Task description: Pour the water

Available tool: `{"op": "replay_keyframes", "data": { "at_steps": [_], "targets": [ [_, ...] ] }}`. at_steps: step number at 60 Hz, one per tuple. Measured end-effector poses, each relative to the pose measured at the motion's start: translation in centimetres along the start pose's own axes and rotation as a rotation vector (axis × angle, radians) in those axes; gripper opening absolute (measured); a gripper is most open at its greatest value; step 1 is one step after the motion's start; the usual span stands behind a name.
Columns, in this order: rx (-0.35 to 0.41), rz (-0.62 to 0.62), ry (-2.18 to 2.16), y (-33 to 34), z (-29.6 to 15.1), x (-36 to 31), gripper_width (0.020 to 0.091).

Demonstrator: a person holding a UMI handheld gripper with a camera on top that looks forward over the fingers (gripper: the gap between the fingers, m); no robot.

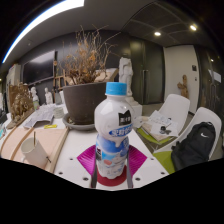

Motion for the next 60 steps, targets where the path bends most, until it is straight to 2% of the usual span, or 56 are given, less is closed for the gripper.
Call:
{"op": "replay_keyframes", "data": {
  "at_steps": [5, 8, 12, 14, 19, 27, 43, 60],
  "targets": [
    [-0.001, -0.016, 0.015, -0.1, 0.3, 0.0, 0.0490],
    [-0.017, -0.013, 0.034, 0.6, 0.4, 0.0, 0.0569],
    [-0.045, -0.003, 0.044, 1.5, 0.2, 0.3, 0.0875],
    [-0.049, -0.002, 0.043, 2.0, -0.4, 0.4, 0.0828],
    [-0.049, -0.003, 0.024, 4.9, -2.1, 0.0, 0.0863],
    [-0.071, -0.018, 0.015, 10.8, -5.0, -1.3, 0.0852],
    [-0.130, -0.039, 0.014, 22.7, -7.9, -6.3, 0.0855],
    [-0.124, 0.019, 0.063, 28.8, -10.0, -9.8, 0.0856]
  ]
}}
Point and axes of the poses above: the point between the fingertips, and its own axes, seen from behind it with the camera up: x to the right, z down, y backward, against the way the camera looks, the point moved 1 cm from there along y, backward, against the way the camera looks
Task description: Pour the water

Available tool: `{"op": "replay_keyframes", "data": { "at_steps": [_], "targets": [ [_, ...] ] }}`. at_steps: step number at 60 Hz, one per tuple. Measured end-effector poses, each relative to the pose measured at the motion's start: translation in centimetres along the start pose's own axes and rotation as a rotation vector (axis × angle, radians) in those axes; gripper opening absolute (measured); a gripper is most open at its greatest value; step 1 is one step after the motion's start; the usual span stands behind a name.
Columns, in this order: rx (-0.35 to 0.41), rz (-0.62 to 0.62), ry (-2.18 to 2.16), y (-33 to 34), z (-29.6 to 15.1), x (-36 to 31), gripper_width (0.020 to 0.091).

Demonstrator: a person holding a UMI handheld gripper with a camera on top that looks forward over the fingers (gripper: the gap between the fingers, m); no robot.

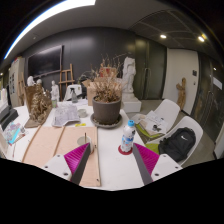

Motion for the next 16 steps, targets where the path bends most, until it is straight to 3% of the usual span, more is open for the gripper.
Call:
{"op": "replay_keyframes", "data": {
  "at_steps": [16],
  "targets": [
    [0.007, 0.043, 0.032, 2.0, -0.5, -1.8, 0.0858]
  ]
}}
Point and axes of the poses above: the point between the fingertips, and its own axes, seen from behind it with the camera up: x to the right, z down, y backward, against the way the camera looks, the point moved 1 cm from there along y, backward, against the way the camera looks
